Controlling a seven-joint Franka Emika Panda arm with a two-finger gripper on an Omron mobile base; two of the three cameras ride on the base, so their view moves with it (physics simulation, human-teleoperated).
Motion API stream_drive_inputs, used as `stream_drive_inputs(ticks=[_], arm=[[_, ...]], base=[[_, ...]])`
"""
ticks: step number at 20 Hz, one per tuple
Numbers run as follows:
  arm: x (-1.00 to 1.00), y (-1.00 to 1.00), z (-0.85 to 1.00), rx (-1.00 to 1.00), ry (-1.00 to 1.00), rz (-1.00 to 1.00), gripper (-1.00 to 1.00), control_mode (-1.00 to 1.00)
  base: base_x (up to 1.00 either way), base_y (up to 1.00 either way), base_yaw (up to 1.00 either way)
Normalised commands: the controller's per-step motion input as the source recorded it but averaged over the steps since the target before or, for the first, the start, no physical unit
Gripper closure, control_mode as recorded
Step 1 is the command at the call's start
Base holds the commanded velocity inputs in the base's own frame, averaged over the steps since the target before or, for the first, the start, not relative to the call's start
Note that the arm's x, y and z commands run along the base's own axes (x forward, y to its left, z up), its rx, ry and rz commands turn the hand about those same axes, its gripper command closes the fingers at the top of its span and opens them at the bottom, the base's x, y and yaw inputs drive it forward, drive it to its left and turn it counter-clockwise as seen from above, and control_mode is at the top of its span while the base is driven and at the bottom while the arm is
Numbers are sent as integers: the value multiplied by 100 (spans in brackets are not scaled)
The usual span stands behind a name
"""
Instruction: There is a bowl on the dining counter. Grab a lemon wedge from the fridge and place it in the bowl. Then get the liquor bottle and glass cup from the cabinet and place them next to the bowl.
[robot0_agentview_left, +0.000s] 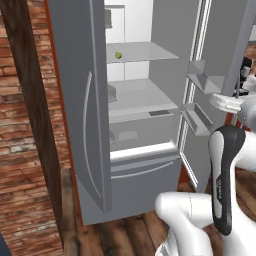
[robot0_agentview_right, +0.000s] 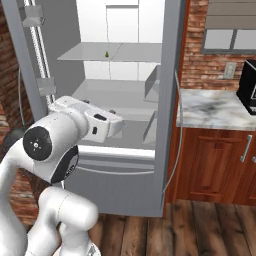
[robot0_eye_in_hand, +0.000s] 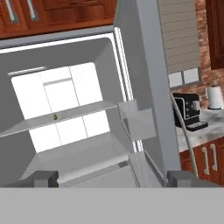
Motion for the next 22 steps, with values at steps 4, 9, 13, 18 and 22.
stream_drive_inputs(ticks=[4,9,13,18,22], arm=[[-37,78,65,0,37,19,-100,-100],[-34,52,36,0,46,11,-100,-100],[-24,23,-1,0,39,1,-100,-100],[-20,1,-30,0,18,0,-100,-100],[-14,0,-52,0,4,0,-100,-100]], base=[[0,0,0],[0,0,0],[0,0,0],[0,0,0],[0,0,0]])
